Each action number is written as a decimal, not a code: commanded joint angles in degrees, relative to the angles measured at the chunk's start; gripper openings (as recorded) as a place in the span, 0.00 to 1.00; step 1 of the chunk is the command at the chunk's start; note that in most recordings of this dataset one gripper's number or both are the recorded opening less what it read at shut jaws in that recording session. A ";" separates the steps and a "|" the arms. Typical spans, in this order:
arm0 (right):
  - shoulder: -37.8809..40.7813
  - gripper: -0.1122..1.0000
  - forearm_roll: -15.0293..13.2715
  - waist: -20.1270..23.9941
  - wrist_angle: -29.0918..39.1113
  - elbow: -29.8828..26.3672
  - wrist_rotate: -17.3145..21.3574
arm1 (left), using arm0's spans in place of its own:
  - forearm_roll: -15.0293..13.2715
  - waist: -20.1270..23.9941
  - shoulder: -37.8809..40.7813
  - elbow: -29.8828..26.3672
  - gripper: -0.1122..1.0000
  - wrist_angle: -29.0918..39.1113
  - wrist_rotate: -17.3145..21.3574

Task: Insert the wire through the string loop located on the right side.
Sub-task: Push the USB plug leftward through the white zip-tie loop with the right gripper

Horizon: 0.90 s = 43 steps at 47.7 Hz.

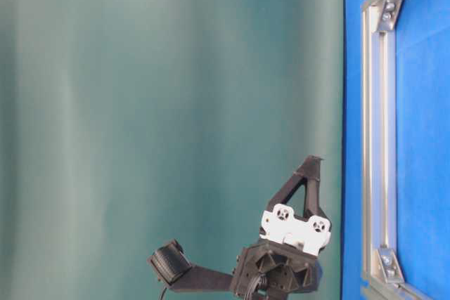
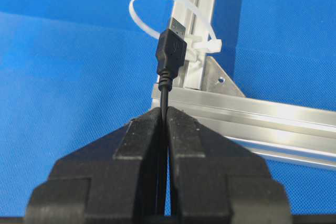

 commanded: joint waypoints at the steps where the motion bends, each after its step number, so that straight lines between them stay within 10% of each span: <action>1: -0.09 0.07 0.00 0.00 -0.70 -0.53 -0.09 | 0.18 0.00 -1.76 -0.44 0.10 -0.26 0.00; 43: 10.55 0.07 0.09 -0.18 -6.15 -6.50 -0.09 | 0.09 0.00 -1.76 -0.44 0.10 -0.26 0.09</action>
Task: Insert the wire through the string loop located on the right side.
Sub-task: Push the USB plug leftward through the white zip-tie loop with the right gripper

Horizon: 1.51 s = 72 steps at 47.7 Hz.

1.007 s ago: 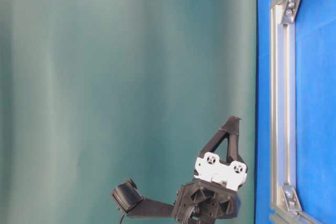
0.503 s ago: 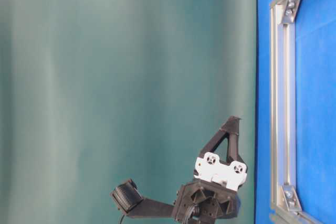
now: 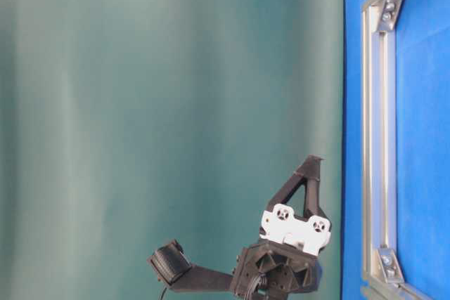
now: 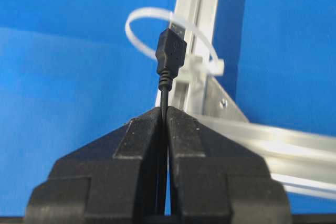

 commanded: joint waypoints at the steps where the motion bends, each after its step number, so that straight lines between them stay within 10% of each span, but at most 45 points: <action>1: 2.02 0.07 0.09 -0.18 -1.93 -2.55 -0.09 | 0.09 0.09 -1.76 -0.44 0.10 -0.26 0.09; 43: 9.32 0.07 0.18 -1.05 -2.72 -8.96 -0.09 | 0.09 -1.32 -1.76 -0.35 0.10 0.26 -0.18; 72: 9.32 0.07 0.18 -1.05 -2.72 -8.96 -0.09 | 0.09 -19.16 -1.76 0.70 0.10 3.69 -0.88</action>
